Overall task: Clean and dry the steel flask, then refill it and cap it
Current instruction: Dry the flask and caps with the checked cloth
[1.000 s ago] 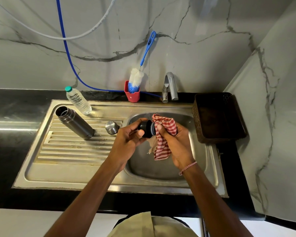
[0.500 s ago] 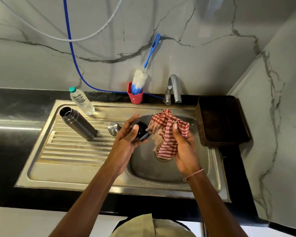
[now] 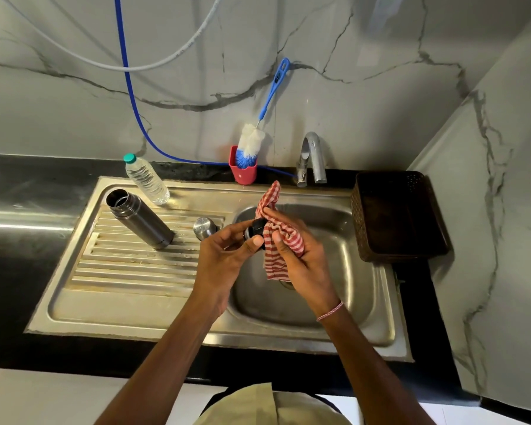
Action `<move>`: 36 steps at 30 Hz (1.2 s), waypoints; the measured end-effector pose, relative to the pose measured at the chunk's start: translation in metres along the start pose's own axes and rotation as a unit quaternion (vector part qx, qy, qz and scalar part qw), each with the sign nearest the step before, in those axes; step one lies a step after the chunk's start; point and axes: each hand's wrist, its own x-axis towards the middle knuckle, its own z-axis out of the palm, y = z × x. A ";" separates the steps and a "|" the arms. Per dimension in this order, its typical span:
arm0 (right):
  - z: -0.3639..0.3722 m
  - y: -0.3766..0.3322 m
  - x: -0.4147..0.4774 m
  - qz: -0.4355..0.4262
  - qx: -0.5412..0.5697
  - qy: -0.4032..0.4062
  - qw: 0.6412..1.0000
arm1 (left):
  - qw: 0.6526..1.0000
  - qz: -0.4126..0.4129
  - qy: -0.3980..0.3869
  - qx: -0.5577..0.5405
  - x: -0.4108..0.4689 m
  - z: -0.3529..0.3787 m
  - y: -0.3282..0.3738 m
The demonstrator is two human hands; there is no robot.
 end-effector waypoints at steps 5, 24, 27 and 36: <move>0.001 0.000 0.009 -0.040 -0.088 -0.028 0.995 | 0.997 0.039 -0.031 0.065 0.000 -0.006 0.001; 0.053 0.025 0.035 0.439 0.162 0.002 0.884 | 0.987 0.072 0.108 0.090 -0.014 -0.057 -0.024; 0.070 0.034 0.027 0.468 0.157 0.043 0.869 | 0.988 0.022 0.150 -0.028 -0.012 -0.076 -0.033; 0.091 0.046 0.022 0.512 0.151 0.110 0.838 | 0.988 -0.056 0.142 0.000 -0.006 -0.151 -0.061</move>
